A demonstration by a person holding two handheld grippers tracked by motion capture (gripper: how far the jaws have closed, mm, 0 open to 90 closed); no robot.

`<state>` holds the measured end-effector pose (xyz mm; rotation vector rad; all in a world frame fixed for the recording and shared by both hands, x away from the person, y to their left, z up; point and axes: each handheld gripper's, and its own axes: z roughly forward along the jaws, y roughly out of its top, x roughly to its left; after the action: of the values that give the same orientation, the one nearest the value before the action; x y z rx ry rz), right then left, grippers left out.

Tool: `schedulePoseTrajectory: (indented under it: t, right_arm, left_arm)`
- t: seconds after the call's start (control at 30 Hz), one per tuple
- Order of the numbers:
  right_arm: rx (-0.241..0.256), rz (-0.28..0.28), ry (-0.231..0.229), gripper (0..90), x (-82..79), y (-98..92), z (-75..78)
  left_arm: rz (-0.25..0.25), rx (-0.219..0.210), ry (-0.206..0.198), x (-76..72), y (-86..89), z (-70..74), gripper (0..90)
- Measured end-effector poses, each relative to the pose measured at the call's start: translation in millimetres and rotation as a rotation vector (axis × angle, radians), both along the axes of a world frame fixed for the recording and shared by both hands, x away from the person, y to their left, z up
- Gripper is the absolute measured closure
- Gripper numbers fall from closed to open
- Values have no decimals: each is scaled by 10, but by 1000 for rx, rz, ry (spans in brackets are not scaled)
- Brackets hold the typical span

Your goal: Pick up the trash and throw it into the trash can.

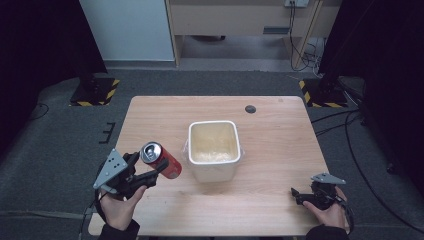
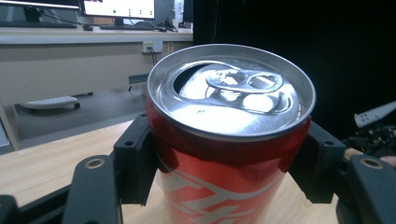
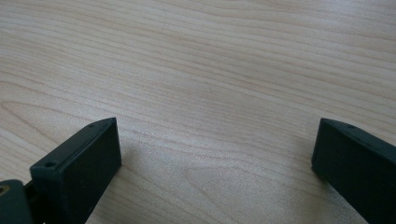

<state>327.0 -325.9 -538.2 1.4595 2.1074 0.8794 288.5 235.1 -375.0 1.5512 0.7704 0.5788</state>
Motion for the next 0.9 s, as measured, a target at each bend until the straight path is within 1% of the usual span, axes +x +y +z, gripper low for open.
schedulePoseTrajectory:
  t: [0.03, 0.07, 0.2, 0.23, 0.43, 0.5, 0.63, 0.67, 0.77, 0.9]
  right_arm:
    - [0, 0, 0, 16, 0, 0, 0]
    - [0, 0, 0, 16, 0, 0, 0]
    - [0, 0, 0, 16, 0, 0, 0]
    - [0, 0, 0, 16, 0, 0, 0]
    - [0, 0, 0, 16, 0, 0, 0]
    - [0, 0, 0, 16, 0, 0, 0]
    - [0, 0, 0, 16, 0, 0, 0]
    - [0, 0, 0, 16, 0, 0, 0]
    - [0, 0, 0, 16, 0, 0, 0]
    - [0, 0, 0, 16, 0, 0, 0]
  left_arm:
    - [5, -7, -3, 46, -5, 29, 330]
    - [5, -7, -3, 46, -5, 29, 330]
    - [10, -17, -7, 119, -26, 71, 330]
    - [9, -21, -11, 151, -54, 94, 330]
    - [1, -21, -26, 199, -129, 157, 330]
    - [-6, -22, -39, 227, -183, 206, 330]
    - [-13, -20, -47, 263, -250, 251, 331]
    - [-19, -22, -52, 287, -295, 278, 331]
    - [-27, -28, -59, 323, -367, 308, 330]
    - [-37, -23, -63, 371, -459, 327, 330]
